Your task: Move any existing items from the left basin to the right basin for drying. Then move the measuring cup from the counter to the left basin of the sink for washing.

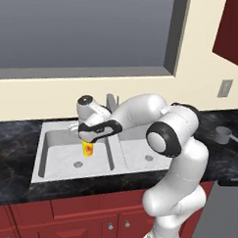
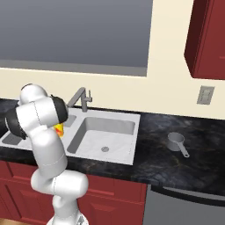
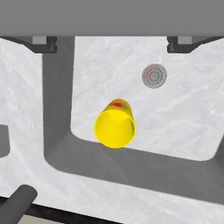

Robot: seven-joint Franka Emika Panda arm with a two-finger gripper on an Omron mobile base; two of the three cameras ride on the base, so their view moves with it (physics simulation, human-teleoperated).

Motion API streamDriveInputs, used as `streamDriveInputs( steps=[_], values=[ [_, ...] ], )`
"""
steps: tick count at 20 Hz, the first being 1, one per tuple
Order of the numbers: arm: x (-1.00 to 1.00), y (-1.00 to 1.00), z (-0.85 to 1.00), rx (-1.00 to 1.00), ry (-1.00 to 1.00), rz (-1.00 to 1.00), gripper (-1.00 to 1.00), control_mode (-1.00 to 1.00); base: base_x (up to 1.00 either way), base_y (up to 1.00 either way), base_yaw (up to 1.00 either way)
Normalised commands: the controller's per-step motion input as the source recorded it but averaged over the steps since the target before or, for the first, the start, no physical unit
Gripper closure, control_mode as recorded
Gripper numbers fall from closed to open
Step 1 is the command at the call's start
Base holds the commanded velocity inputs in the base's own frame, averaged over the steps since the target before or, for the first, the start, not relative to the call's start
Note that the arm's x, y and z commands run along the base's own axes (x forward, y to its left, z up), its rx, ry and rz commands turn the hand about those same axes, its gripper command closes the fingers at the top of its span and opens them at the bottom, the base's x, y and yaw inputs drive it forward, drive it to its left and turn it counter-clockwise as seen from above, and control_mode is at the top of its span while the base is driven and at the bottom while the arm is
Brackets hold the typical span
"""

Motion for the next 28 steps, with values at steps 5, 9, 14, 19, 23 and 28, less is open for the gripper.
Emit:
streamDriveInputs(
  steps=[5, 9, 14, 19, 23, 28],
  values=[
    [0.06, 0.02, -0.12, 0.00, -0.01, 0.02, -1.00, -1.00, 0.00, 0.00, 0.00],
    [0.01, 0.00, -0.11, 0.00, -0.05, 0.02, -1.00, -1.00, 0.00, 0.00, 0.00],
    [0.00, 0.00, -0.09, 0.00, -0.06, 0.01, -1.00, -1.00, 0.00, 0.00, 0.00],
    [0.02, 0.03, -0.11, 0.00, -0.01, 0.00, -1.00, -1.00, 0.00, 0.00, 0.00],
    [0.09, 0.05, -0.10, 0.00, 0.00, 0.00, -1.00, -1.00, 0.00, 0.00, 0.00],
    [0.15, 0.04, -0.09, 0.00, 0.00, 0.00, -1.00, -1.00, 0.00, 0.00, 0.00]
  ],
)
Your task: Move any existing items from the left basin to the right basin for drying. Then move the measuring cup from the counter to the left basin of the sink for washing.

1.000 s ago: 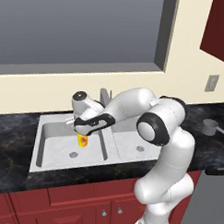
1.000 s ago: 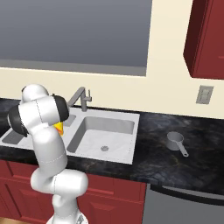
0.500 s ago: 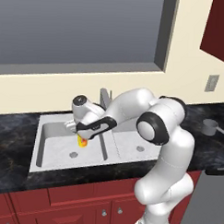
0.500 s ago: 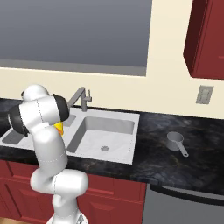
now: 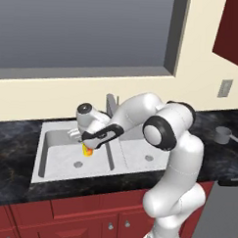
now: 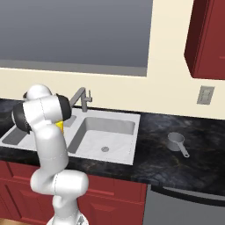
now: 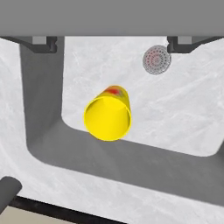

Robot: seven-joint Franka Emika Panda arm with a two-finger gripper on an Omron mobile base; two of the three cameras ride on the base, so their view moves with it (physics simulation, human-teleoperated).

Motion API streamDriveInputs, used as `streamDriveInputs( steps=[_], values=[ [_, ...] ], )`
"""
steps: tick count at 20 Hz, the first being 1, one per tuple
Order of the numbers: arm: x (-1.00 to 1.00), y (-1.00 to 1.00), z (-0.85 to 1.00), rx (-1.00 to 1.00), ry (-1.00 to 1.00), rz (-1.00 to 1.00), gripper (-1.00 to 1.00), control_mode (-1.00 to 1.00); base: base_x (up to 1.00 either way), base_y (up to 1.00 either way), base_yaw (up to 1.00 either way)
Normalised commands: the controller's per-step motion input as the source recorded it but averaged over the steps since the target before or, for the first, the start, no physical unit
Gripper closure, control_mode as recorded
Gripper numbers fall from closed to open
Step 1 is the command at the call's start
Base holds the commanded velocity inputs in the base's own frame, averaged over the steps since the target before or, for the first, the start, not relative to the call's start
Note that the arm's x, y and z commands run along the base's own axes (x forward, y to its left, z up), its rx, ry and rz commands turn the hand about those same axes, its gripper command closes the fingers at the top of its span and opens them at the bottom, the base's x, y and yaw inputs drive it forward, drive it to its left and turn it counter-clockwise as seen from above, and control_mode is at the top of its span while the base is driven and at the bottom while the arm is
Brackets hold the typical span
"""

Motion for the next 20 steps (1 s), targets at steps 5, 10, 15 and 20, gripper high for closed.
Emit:
streamDriveInputs(
  steps=[5, 10, 15, 20],
  values=[
    [0.20, 0.02, -0.11, 0.00, 0.00, 0.00, -1.00, -1.00, 0.00, 0.00, 0.00],
    [0.17, 0.05, -0.10, 0.00, 0.00, 0.00, -1.00, -1.00, 0.00, 0.00, 0.00],
    [0.03, 0.09, -0.08, 0.00, 0.00, 0.00, -1.00, -1.00, 0.00, 0.00, 0.00],
    [0.00, 0.10, -0.03, 0.00, 0.00, 0.00, -1.00, -1.00, 0.00, 0.00, 0.00]
  ],
)
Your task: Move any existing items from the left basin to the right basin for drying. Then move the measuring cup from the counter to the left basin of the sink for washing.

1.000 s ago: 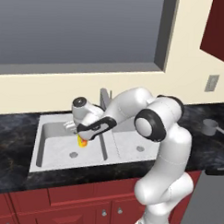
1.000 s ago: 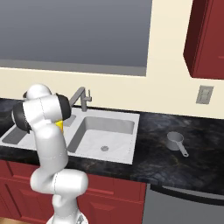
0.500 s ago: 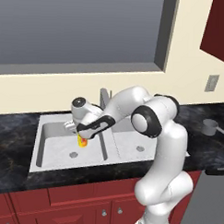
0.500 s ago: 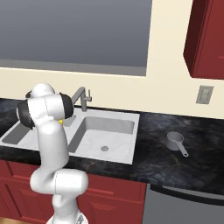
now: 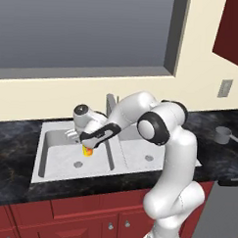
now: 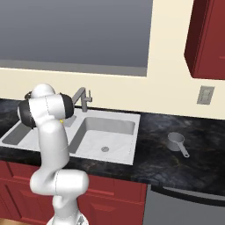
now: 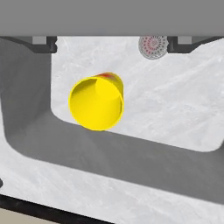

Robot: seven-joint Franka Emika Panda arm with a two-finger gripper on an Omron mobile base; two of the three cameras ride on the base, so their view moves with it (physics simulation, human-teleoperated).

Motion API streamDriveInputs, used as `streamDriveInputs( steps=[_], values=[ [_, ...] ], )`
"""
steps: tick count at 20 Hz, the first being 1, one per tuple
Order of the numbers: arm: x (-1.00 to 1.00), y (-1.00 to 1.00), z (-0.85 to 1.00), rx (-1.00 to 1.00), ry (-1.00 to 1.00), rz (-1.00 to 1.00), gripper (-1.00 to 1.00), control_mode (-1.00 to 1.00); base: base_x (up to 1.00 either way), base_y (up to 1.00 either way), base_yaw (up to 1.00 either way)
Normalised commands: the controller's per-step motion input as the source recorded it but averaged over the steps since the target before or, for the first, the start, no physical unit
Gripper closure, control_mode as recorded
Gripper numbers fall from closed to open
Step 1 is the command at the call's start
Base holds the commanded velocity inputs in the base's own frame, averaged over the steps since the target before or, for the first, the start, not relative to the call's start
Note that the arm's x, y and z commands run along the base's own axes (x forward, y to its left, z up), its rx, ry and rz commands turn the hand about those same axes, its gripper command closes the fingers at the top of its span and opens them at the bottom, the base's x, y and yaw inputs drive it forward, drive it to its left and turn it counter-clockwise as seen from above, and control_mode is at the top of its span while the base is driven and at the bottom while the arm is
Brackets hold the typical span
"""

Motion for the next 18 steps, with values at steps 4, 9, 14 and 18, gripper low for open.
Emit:
streamDriveInputs(
  steps=[4, 9, 14, 18],
  values=[
    [0.01, 0.02, -0.04, 0.00, 0.00, 0.00, -1.00, -1.00, 0.00, 0.00, 0.00],
    [0.06, 0.00, -0.08, 0.00, 0.00, 0.00, -1.00, -1.00, 0.00, 0.00, 0.00],
    [0.05, 0.00, -0.12, 0.00, 0.00, 0.00, -1.00, -1.00, 0.00, 0.00, 0.00],
    [0.05, 0.00, -0.10, 0.00, 0.00, 0.00, -1.00, -1.00, 0.00, 0.00, 0.00]
  ],
)
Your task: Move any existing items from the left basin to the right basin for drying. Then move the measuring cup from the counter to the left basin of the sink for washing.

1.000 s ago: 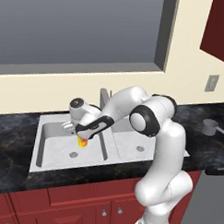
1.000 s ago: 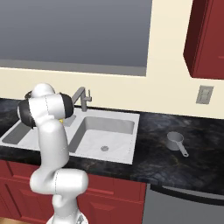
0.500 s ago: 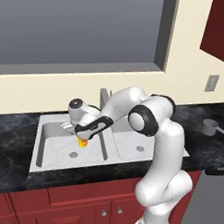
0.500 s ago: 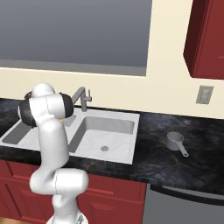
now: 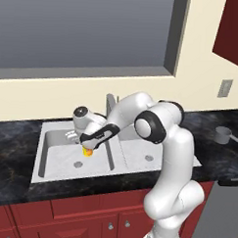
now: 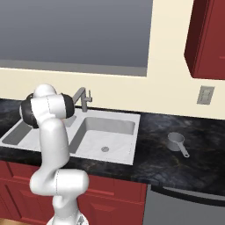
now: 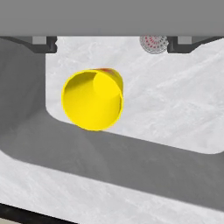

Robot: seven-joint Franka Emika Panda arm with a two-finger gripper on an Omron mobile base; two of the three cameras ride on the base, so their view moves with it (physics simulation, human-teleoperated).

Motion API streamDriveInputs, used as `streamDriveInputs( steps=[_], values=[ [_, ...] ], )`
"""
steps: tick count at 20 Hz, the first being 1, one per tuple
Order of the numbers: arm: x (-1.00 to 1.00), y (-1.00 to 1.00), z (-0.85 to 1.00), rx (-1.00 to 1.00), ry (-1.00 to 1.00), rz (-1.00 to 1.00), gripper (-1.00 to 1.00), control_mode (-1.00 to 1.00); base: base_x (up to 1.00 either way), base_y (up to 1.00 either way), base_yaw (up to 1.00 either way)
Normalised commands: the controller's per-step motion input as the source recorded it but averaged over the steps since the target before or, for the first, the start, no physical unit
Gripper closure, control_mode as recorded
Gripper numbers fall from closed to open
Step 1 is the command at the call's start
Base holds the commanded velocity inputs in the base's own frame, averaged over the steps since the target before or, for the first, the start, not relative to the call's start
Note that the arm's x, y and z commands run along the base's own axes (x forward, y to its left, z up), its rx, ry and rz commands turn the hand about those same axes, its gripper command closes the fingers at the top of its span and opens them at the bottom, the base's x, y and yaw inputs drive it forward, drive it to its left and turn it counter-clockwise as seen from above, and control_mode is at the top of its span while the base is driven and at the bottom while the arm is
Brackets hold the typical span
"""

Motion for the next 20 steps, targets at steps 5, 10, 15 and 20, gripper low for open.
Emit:
streamDriveInputs(
  steps=[5, 10, 15, 20],
  values=[
    [0.08, 0.00, -0.04, 0.00, 0.00, 0.00, -1.00, -1.00, 0.00, 0.00, 0.00],
    [0.08, 0.00, -0.02, 0.00, 0.00, 0.00, -1.00, -1.00, 0.00, 0.00, 0.00],
    [0.07, 0.01, -0.05, 0.00, 0.00, 0.00, -1.00, -1.00, 0.00, 0.00, 0.00],
    [0.07, 0.02, -0.05, 0.00, 0.00, 0.00, -1.00, -1.00, 0.00, 0.00, 0.00]
  ],
)
